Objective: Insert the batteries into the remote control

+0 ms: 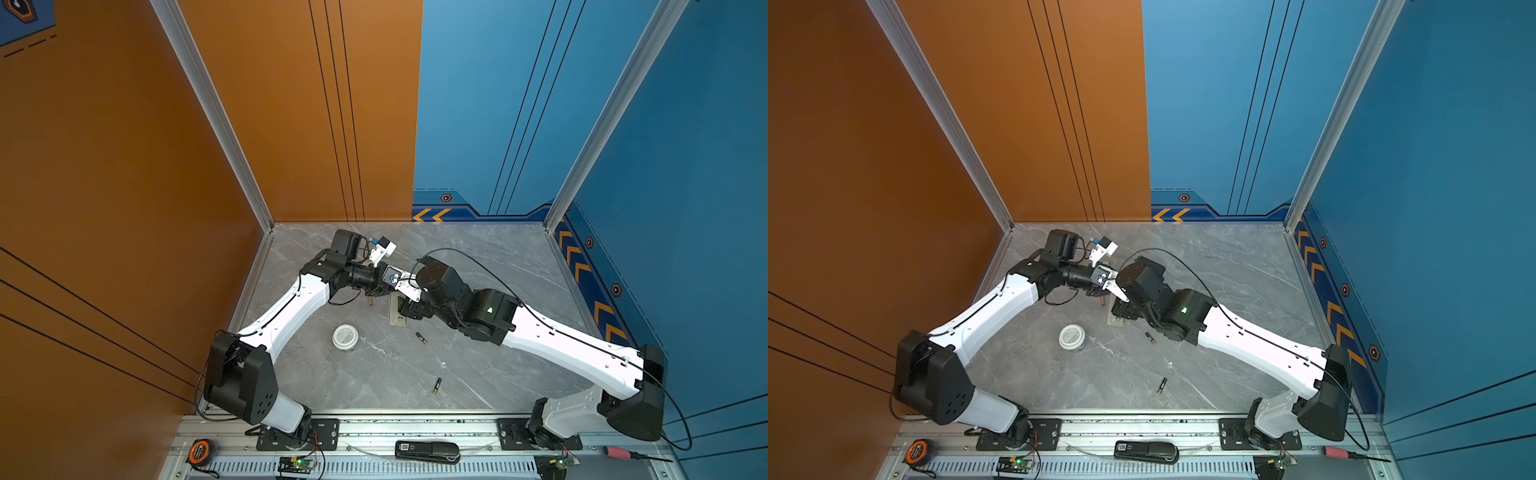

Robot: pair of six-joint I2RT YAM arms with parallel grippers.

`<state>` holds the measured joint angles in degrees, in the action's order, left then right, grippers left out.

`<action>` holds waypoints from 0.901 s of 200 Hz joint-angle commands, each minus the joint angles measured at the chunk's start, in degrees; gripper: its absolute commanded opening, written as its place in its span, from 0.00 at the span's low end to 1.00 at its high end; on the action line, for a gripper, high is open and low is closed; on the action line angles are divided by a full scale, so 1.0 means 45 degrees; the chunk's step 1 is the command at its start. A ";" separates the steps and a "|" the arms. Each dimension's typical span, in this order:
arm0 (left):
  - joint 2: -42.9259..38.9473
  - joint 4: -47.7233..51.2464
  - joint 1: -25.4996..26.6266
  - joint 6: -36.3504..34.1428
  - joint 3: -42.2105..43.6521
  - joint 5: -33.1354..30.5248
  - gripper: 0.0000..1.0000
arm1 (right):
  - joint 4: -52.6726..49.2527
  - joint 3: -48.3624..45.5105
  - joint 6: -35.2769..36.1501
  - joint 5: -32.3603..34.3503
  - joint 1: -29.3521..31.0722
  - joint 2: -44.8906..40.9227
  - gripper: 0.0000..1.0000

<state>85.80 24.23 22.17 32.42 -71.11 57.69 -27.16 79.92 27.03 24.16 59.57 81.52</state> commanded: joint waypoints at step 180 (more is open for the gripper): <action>-0.1215 -0.0423 -0.0134 -0.0268 0.1034 0.2744 0.00 | -0.1251 0.0074 -0.0920 -0.4945 -0.0120 -0.0821 1.00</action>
<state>81.10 23.33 21.04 32.42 -67.44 67.18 -32.14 80.18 21.23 3.18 59.24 77.60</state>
